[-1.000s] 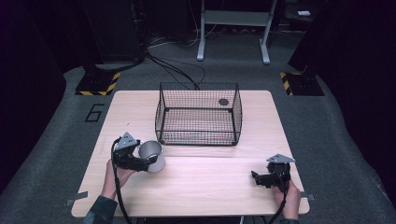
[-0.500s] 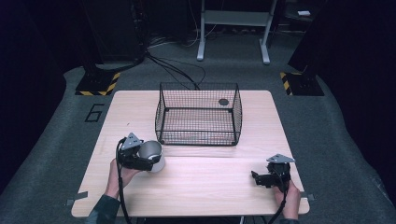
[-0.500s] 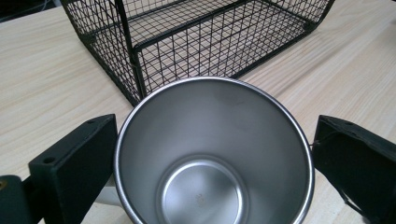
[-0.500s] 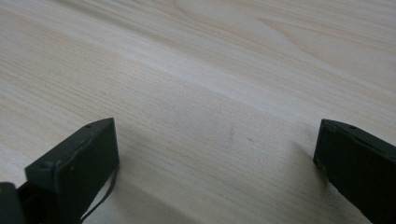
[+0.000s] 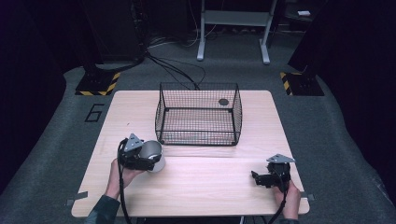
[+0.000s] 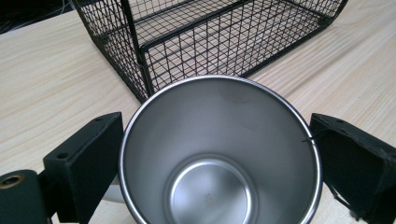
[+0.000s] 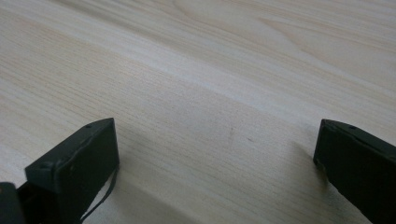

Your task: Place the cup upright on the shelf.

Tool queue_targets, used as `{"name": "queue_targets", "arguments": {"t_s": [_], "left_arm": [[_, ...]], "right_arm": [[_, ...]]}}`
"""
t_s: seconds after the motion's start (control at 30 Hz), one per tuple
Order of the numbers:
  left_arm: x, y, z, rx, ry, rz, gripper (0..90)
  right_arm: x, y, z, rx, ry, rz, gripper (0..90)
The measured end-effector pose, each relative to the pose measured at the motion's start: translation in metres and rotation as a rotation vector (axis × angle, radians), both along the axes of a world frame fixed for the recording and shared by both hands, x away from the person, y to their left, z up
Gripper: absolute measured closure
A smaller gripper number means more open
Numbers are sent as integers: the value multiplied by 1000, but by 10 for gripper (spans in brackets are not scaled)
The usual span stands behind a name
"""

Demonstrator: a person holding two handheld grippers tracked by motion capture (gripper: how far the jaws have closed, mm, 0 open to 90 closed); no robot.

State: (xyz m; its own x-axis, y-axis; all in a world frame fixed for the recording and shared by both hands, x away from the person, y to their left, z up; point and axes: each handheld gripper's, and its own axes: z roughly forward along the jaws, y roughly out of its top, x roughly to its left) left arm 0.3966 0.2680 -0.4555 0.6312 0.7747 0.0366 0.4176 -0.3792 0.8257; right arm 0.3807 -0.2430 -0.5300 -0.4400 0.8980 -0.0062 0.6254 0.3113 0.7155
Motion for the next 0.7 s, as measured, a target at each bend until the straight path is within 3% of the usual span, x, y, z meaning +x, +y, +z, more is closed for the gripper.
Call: {"name": "queue_targets", "arguments": {"t_s": [0.5,0.7], "left_arm": [[-2,0,1,15,-12,-47,64],[-3,2,2,-1,-14,-46,64]], "right_arm": [[0,0,0,0,0,-1,0],[0,0,0,0,0,0,0]]}}
